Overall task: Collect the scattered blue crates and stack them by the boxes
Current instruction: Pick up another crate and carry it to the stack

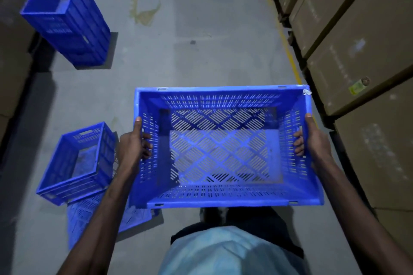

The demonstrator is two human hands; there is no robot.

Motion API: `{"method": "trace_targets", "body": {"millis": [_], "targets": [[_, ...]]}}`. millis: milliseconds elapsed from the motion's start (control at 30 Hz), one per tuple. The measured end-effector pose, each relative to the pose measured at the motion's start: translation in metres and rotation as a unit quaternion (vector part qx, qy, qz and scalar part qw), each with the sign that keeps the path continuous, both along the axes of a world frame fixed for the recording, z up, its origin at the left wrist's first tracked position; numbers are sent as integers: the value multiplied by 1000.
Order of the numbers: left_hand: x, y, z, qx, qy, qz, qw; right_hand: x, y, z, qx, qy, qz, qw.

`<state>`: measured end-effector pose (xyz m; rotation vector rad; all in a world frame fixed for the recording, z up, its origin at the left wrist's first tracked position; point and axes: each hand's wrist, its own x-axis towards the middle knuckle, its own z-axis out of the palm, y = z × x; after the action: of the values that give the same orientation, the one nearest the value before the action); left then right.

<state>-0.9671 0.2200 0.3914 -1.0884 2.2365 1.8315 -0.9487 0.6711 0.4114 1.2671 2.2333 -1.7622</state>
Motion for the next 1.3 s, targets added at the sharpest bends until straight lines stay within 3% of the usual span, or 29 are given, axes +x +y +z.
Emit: {"method": "trace_targets", "body": {"millis": [300, 700, 933, 1300], "targets": [[-206, 32, -9, -9, -19, 45, 999, -249, 31, -30, -28, -12, 48, 998], [-454, 39, 26, -15, -6, 147, 989, -587, 28, -1, -37, -10, 138, 990], [-591, -2, 8, 3, -2, 199, 980, -772, -28, -8, -36, -5, 199, 979], [-814, -128, 9, 30, -9, 288, 957, -1061, -184, 3, -27, -6, 280, 960]]}}
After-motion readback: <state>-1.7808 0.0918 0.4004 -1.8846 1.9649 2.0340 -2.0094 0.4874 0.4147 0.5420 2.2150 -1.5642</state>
